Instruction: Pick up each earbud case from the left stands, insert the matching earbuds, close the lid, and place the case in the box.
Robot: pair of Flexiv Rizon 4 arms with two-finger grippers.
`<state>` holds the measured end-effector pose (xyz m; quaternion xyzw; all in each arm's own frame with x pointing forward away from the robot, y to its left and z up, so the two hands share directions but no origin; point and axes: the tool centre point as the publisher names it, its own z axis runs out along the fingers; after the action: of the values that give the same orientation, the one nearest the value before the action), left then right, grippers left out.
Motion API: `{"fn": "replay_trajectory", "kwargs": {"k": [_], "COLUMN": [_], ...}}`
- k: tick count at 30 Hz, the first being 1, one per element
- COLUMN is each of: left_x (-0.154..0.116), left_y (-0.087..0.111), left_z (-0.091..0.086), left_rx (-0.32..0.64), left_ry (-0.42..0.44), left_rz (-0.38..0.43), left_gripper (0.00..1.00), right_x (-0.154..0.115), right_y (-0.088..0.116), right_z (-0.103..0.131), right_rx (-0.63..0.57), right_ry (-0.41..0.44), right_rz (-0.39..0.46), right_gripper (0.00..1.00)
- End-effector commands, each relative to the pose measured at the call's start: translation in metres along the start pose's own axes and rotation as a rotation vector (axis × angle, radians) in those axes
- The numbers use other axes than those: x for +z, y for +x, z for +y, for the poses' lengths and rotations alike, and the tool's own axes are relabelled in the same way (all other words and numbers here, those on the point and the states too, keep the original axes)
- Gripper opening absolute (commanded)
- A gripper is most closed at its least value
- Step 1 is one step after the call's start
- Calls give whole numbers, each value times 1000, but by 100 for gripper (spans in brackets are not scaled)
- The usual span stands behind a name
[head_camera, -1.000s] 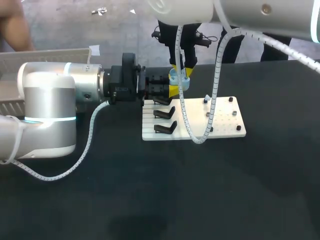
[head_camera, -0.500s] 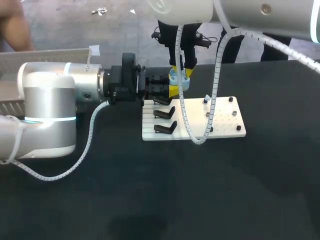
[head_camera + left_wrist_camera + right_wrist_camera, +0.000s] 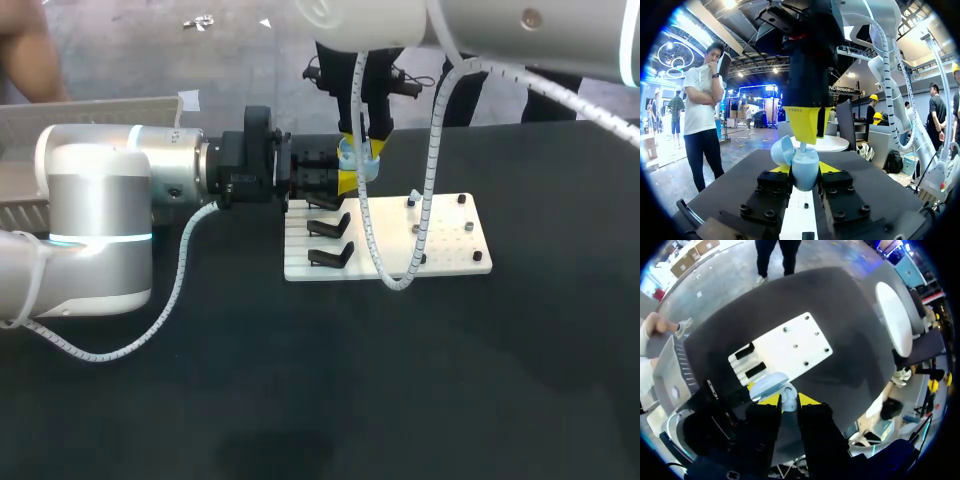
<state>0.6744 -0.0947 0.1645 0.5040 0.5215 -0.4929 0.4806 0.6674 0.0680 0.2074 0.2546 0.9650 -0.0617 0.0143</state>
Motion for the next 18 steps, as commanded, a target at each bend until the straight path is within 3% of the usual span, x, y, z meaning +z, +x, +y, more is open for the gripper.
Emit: {"fn": "replay_trajectory", "kwargs": {"k": [1,18], "left_x": [0,0], "left_y": [1,1], "left_z": [-1,-1], "left_rx": [4,4], "left_ry": [-5,-5], "left_rz": [-5,-5], "left_gripper": [0,0], "right_x": [1,4], "right_y": [-1,-3], "right_z": [4,5], "right_rx": [-2,-2], "right_ry": [7,14], "right_rz": [5,9], "right_gripper": [0,0]}}
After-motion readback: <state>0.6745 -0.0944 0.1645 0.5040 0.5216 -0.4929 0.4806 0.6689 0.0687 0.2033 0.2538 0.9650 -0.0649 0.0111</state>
